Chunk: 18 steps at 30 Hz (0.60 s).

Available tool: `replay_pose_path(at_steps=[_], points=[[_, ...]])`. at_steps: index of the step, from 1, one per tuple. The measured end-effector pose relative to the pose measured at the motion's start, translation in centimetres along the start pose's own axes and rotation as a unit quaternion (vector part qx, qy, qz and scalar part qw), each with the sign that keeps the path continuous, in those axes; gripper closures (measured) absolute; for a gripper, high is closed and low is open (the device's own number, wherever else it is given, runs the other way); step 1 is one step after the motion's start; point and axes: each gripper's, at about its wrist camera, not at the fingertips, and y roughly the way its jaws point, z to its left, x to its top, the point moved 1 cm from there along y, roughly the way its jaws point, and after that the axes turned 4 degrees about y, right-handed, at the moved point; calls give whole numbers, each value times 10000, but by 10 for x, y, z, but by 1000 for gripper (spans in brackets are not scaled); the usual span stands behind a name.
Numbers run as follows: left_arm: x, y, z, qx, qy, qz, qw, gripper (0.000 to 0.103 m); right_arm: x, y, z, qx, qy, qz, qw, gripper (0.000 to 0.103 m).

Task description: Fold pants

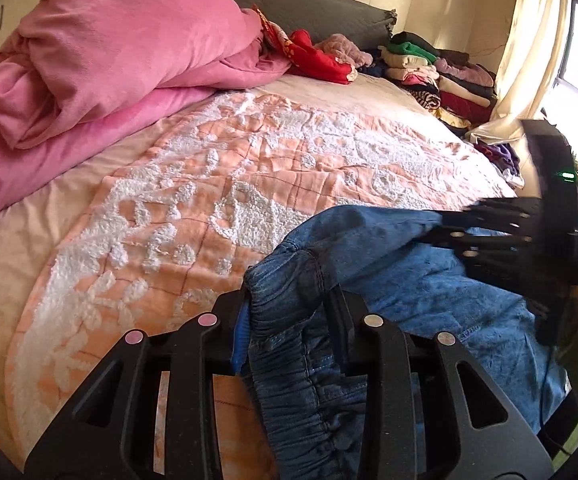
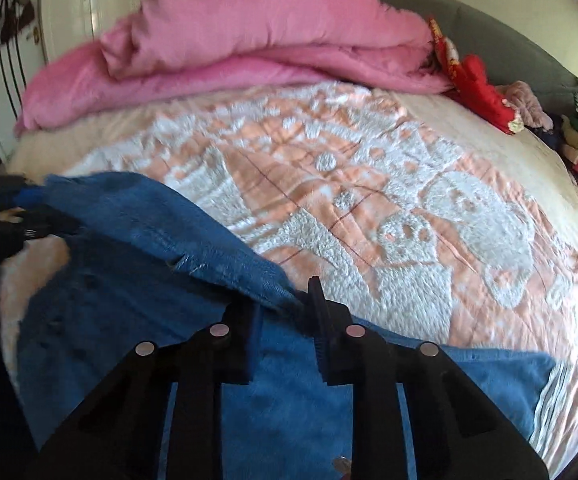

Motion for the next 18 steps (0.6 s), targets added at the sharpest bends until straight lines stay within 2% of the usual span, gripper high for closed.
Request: replay_pose_path(at_steps=[9, 18], points=[[-9, -26, -10, -90, 40, -195, 9998, 78, -32, -81, 17, 348, 438, -576, 9968, 92], [-32, -58, -26, -350, 359, -214, 9985, 77, -88, -134, 59, 721, 500, -630, 9942, 93]])
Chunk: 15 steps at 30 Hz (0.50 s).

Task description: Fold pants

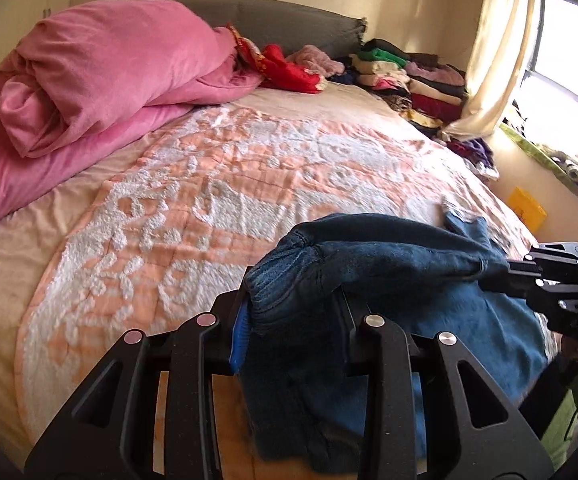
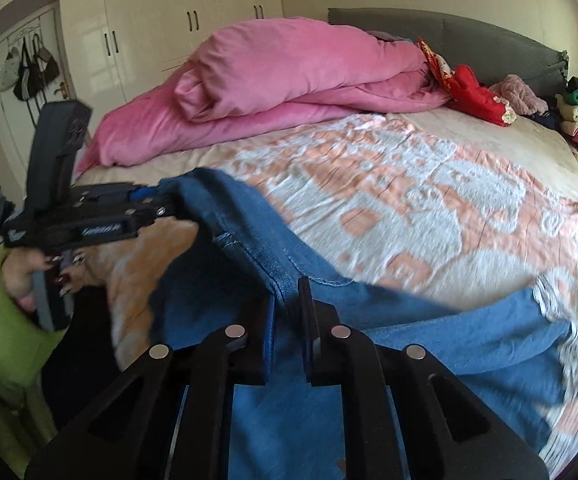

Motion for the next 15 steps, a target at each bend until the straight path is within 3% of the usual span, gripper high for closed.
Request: replay_pose_path(at_steps=[6, 15], points=[[-25, -15, -11, -58, 262, 220, 9994, 76, -37, -15, 27, 119, -44, 173, 9998, 93], [-56, -17, -13, 51, 458, 669, 9967, 72, -86, 5, 59, 178, -199, 650, 9975, 93]])
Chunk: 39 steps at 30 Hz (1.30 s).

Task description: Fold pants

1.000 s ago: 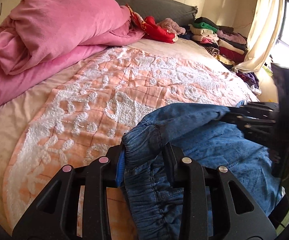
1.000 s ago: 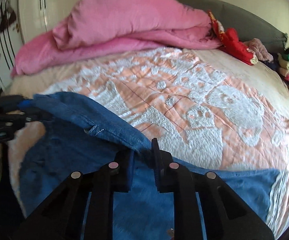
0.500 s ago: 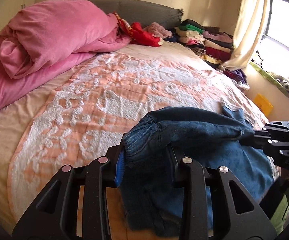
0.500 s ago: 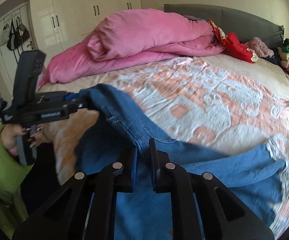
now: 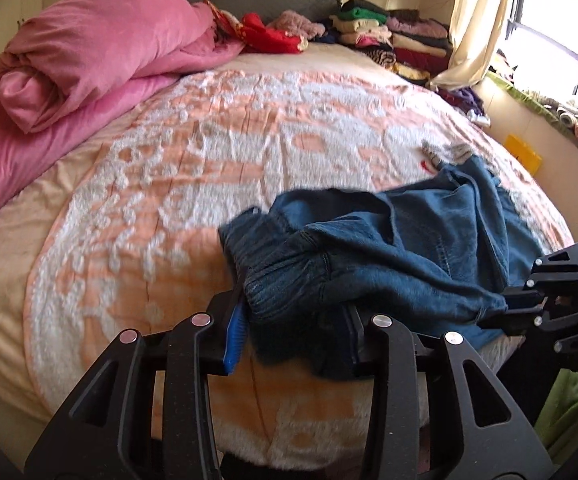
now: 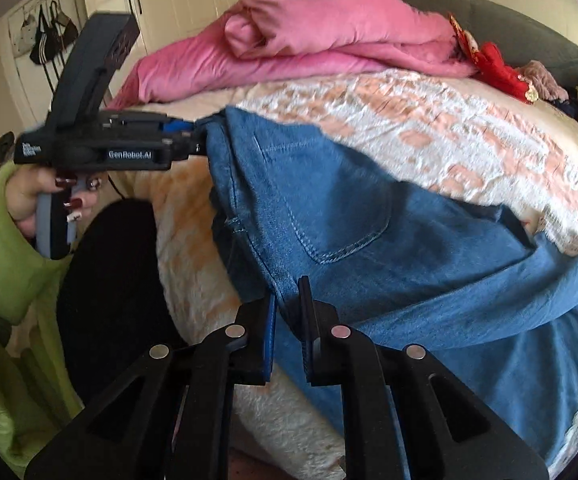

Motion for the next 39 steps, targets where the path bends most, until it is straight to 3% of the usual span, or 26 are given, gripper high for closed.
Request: replay_pose_path(at_steps=[4, 9, 13, 17, 21, 24, 26, 31, 34, 38, 39], points=[[-11, 6, 4, 81, -68, 281, 9996, 68, -11, 17, 14, 17, -132, 231, 9996, 93], [-24, -1, 16, 154, -243, 488, 9984, 65, -9, 23, 17, -34, -156, 226, 9996, 93], [-28, -23, 19, 169, -330, 371, 9986, 65, -11, 28, 16, -67, -116, 294, 9995, 93], [-16, -37, 0, -166, -220, 46, 9996, 66, -15, 37, 13, -94, 36, 397, 9992, 92], [-8, -8, -31, -422, 94, 227, 9988, 66, -16, 32, 12, 27, 216, 433, 9988, 84], [-13, 23, -36, -180, 207, 588, 9979, 66, -18, 18, 9, 204, 452, 429, 9979, 74], [-15, 28, -35, -155, 206, 584, 9980, 66, -15, 0, 5, 312, 648, 220, 9972, 69], [-16, 29, -31, -140, 209, 533, 9983, 66, -4, -15, -6, 67, 807, -142, 9966, 68], [-18, 29, -29, -145, 187, 498, 9985, 66, -5, 0, -10, -45, 914, 40, 9958, 68], [-19, 28, -31, -163, 159, 468, 9986, 66, -17, 34, -19, -261, 1323, 753, 9880, 67], [-19, 28, -31, -151, 150, 457, 9987, 66, -19, 34, -19, -264, 1332, 701, 9883, 67]])
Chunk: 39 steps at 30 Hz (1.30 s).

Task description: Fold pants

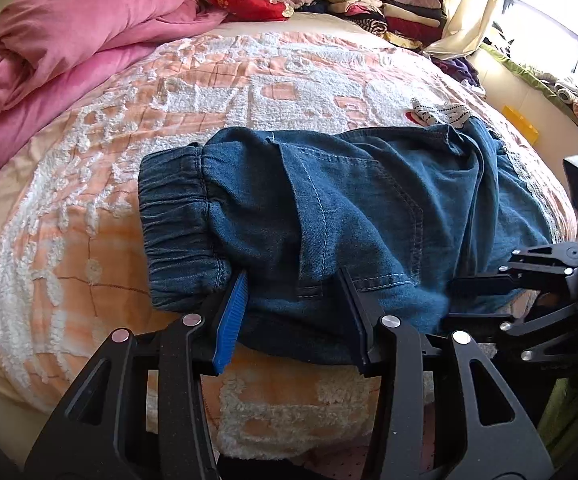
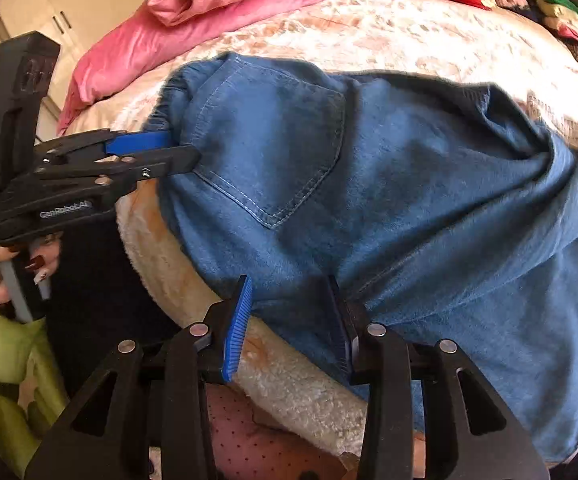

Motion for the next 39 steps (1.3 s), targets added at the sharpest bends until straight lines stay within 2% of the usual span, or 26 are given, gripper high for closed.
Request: replay_pose_path(at_steps=[3, 4, 5, 9, 12, 15, 18, 23, 26, 31, 36, 39], points=[[0, -1, 0, 22, -59, -38, 10000, 66, 1, -7, 3, 11, -42, -53, 10000, 66], [0, -2, -1, 27, -94, -52, 9999, 66, 1, -11, 3, 34, -28, -90, 10000, 60], [0, -4, -1, 21, -122, -75, 9999, 66, 1, -19, 3, 58, -27, -212, 9998, 54], [3, -25, -3, -2, -236, -314, 9992, 62, 4, -53, -9, -8, 111, -672, 9977, 49], [9, -43, -8, 25, -215, -532, 9984, 56, 4, -74, -29, -180, 321, -984, 9945, 39], [15, -55, -19, 10, -109, -671, 9977, 49, 5, -96, -48, -363, 624, -1306, 9888, 39], [20, -57, -31, -167, -46, -695, 9974, 47, 1, -111, -65, -513, 810, -1519, 9837, 39], [23, -46, -61, -634, 96, -519, 9966, 46, -1, -128, -87, -781, 1044, -1743, 9760, 39], [25, -31, -83, -1114, 113, -293, 9933, 46, 0, -137, -104, -886, 1169, -1812, 9724, 39], [26, -3, -112, -1592, 195, 85, 9870, 47, 14, -136, -122, -1092, 1194, -1795, 9704, 39], [29, 27, -119, -1892, -18, 498, 9807, 47, 35, -127, -134, -1018, 1116, -1728, 9733, 39], [33, 39, -122, -1833, -7, 615, 9811, 48, 52, -115, -137, -1101, 972, -1588, 9763, 39]])
